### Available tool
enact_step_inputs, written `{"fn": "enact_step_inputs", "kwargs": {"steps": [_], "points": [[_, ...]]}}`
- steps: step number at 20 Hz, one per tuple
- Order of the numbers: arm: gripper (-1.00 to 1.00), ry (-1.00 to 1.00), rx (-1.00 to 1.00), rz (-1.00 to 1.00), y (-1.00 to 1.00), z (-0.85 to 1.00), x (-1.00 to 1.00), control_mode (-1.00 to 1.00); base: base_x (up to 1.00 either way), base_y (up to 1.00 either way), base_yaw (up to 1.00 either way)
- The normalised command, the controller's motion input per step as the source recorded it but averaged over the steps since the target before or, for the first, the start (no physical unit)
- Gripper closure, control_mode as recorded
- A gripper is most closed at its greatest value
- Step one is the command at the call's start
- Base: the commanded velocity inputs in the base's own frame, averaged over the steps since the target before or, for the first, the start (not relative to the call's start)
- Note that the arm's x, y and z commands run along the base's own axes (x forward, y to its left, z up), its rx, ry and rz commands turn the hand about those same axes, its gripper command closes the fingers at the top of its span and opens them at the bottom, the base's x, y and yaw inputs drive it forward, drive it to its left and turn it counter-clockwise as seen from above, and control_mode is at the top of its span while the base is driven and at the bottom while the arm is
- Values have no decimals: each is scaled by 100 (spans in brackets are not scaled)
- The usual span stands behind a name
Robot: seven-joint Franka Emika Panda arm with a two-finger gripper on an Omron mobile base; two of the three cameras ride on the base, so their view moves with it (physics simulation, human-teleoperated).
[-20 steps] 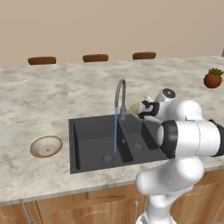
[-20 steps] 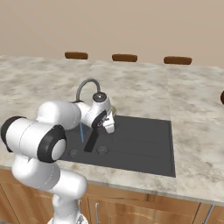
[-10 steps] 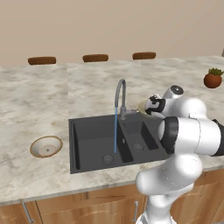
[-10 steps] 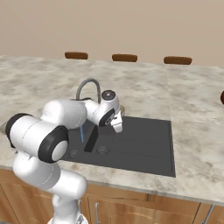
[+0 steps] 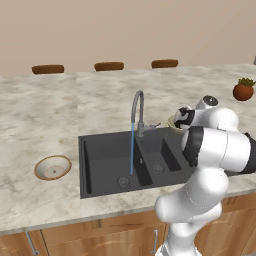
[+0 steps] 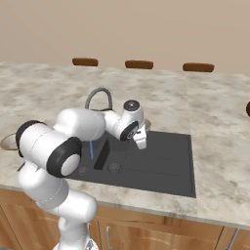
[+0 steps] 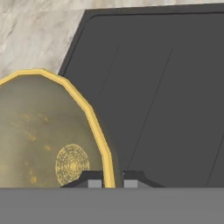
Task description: Rinse each bowl for a few seconds and place them down in the sink or on the counter.
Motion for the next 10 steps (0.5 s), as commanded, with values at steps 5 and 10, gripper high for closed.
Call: {"fn": "enact_step_inputs", "kwargs": {"steps": [5, 10], "points": [[100, 4, 0, -7, -47, 0, 0, -100, 0, 0, 0], [100, 6, 0, -8, -42, -2, 0, -100, 0, 0, 0]]}}
